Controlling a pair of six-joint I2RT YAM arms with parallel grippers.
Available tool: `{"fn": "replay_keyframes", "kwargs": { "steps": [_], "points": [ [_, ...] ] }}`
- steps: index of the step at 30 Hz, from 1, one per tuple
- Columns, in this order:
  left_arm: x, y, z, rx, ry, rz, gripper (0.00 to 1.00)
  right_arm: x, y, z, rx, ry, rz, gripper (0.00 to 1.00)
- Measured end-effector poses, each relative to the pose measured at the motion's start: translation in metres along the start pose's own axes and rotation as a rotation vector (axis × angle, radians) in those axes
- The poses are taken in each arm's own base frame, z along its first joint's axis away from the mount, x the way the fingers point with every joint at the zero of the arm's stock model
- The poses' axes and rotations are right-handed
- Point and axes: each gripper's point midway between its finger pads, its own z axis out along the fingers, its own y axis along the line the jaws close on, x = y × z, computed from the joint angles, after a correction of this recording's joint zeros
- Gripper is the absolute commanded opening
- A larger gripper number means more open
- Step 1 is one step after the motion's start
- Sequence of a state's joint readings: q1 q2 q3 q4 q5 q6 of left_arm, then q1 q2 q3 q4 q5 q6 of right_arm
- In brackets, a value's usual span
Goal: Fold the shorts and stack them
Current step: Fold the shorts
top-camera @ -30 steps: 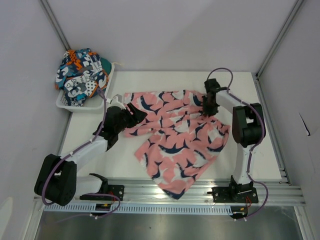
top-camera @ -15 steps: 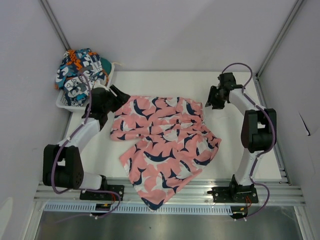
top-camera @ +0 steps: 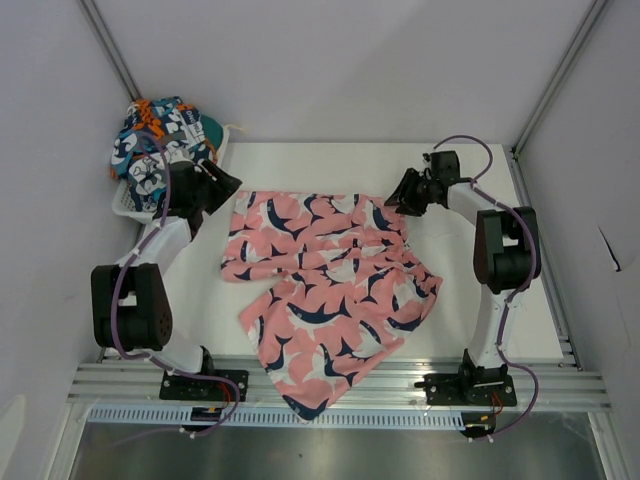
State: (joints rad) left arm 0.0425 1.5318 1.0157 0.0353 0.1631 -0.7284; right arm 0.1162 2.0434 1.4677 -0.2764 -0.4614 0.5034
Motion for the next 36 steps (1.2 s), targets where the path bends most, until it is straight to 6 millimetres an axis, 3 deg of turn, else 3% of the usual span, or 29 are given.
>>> {"fn": "replay_keyframes", "kwargs": {
  "steps": [10, 15, 21, 25, 29, 36],
  "points": [
    [0.003, 0.001, 0.001, 0.002, 0.011, 0.006, 0.68, 0.008, -0.005, 0.006, 0.015, 0.004, -0.001, 0.50],
    [0.015, -0.006, 0.003, 0.019, 0.029, 0.020, 0.68, 0.013, -0.011, 0.004, 0.034, 0.005, 0.006, 0.50],
    [0.056, -0.016, 0.001, 0.043, 0.107, 0.052, 0.68, 0.013, -0.013, 0.000, 0.037, -0.004, 0.006, 0.51],
    [0.072, -0.030, -0.005, 0.073, 0.133, 0.080, 0.67, 0.009, -0.014, -0.001, 0.036, -0.019, 0.005, 0.51],
    [0.101, -0.059, -0.015, 0.137, 0.177, 0.130, 0.68, 0.004, -0.017, -0.001, 0.040, -0.035, 0.006, 0.52],
    [0.189, -0.121, -0.045, 0.287, 0.327, 0.249, 0.68, -0.001, -0.019, 0.001, 0.036, -0.049, 0.005, 0.52]
  ]
}}
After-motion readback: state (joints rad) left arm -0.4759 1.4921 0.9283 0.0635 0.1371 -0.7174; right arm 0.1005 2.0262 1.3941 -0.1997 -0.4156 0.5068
